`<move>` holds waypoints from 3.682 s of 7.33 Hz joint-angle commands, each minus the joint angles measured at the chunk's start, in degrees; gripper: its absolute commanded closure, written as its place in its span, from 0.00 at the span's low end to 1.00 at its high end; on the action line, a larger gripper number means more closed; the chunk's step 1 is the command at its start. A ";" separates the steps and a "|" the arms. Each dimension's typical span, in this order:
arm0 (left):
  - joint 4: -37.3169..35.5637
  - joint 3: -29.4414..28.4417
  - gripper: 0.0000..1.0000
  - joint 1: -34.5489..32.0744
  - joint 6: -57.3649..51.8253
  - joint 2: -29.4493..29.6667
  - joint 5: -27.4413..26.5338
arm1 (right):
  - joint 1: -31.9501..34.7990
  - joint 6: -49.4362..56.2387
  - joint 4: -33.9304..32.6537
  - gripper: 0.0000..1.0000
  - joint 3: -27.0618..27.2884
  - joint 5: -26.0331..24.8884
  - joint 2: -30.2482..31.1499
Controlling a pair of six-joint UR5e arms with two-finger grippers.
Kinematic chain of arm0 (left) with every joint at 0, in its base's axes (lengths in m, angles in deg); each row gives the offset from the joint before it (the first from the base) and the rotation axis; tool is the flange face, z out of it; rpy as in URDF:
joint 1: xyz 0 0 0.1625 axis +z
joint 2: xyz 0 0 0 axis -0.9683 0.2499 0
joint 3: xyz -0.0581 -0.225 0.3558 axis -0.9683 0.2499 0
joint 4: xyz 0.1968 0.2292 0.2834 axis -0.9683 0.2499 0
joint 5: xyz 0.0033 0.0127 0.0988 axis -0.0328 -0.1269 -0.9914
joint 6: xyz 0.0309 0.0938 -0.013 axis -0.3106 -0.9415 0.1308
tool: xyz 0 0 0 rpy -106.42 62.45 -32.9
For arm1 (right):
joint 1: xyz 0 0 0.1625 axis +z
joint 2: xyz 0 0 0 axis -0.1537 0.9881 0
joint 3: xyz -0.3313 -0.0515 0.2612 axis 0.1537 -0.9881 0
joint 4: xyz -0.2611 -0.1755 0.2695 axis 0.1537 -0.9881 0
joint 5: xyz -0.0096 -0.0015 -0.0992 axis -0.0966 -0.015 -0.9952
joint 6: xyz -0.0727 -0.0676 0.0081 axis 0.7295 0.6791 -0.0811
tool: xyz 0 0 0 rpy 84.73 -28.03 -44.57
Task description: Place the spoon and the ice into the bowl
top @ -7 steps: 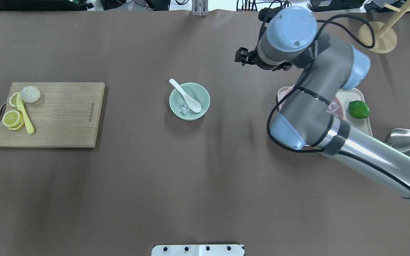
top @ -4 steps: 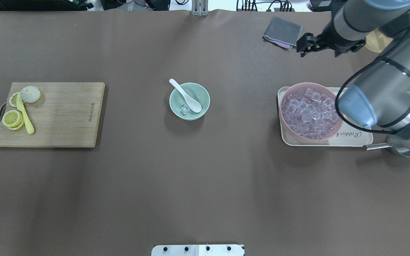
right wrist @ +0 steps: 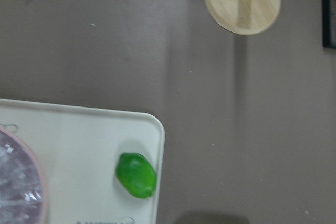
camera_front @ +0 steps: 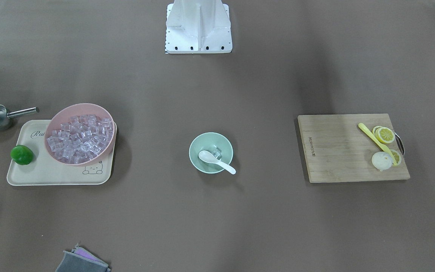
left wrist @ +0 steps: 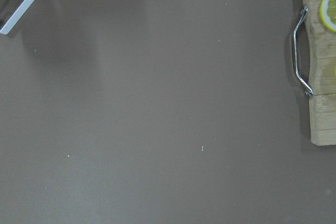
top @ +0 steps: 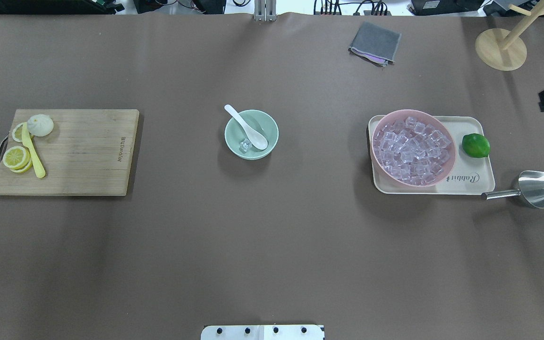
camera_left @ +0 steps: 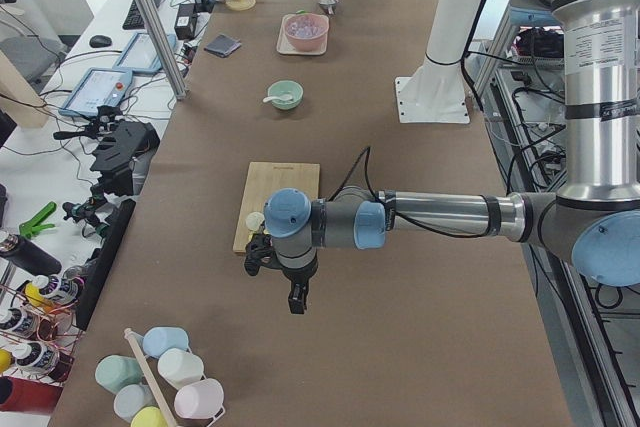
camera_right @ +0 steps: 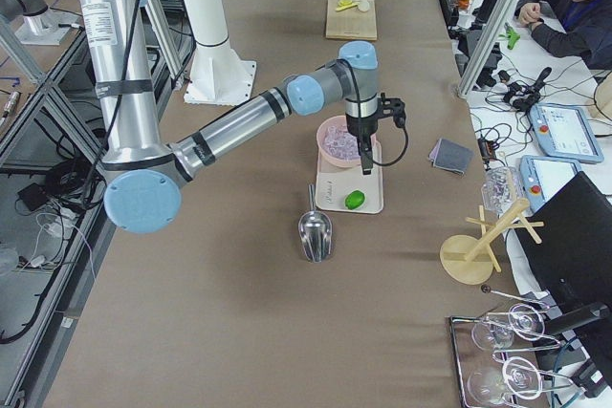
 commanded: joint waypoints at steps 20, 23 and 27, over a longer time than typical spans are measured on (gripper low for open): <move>1.84 2.98 0.01 0.00 0.00 0.08 -0.09 | 15.77 32.57 1.04 0.00 -5.48 13.35 19.30; 1.84 2.98 0.01 0.00 0.00 0.07 -0.18 | 15.77 32.66 1.04 0.00 -5.57 13.53 19.13; 1.93 3.42 0.01 0.00 0.00 -0.37 -0.09 | 15.68 32.66 2.10 0.00 -5.75 13.53 19.04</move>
